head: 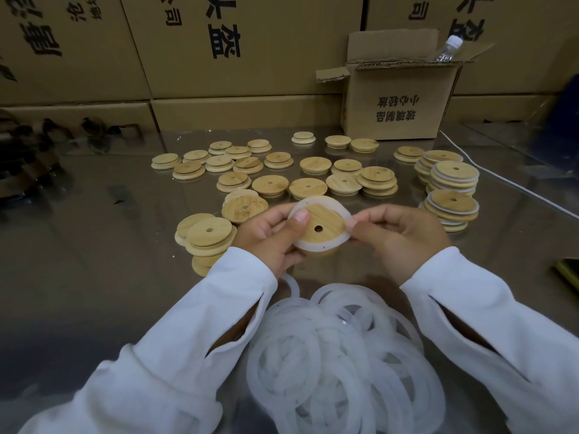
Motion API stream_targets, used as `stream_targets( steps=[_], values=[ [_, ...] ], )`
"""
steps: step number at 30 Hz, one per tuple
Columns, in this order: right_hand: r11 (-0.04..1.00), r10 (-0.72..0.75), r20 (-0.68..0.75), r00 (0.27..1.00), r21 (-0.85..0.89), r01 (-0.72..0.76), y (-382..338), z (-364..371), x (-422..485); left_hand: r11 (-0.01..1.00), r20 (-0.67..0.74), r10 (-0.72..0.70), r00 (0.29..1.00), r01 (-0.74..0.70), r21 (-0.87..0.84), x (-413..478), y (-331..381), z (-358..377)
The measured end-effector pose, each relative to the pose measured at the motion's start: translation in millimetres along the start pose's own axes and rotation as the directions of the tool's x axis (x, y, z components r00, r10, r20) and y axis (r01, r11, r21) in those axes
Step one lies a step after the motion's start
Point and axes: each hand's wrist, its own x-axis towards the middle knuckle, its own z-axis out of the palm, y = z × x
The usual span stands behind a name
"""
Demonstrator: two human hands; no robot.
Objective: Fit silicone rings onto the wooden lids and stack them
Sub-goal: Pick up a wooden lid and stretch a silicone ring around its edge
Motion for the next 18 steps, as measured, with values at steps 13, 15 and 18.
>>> stream_targets(
  steps=[13, 15, 18],
  values=[
    [0.996, -0.041, 0.138, 0.99, -0.071, 0.051, -11.2, -9.5, -0.5, 0.995, -0.001, 0.03, 1.0, -0.03, -0.097, -1.6, 2.9, 2.1],
    [0.996, -0.05, 0.155, 0.987, -0.061, 0.06, -10.7, -9.9, -0.1, 0.993, -0.005, 0.015, 1.0, -0.016, -0.116, -1.6, 2.2, 2.6],
    [0.992, -0.088, 0.14, 0.986, -0.075, 0.1, -8.2, -9.1, -1.0, 0.994, -0.017, 0.018, 1.0, -0.02, -0.111, -1.7, 2.5, 2.0]
  ],
)
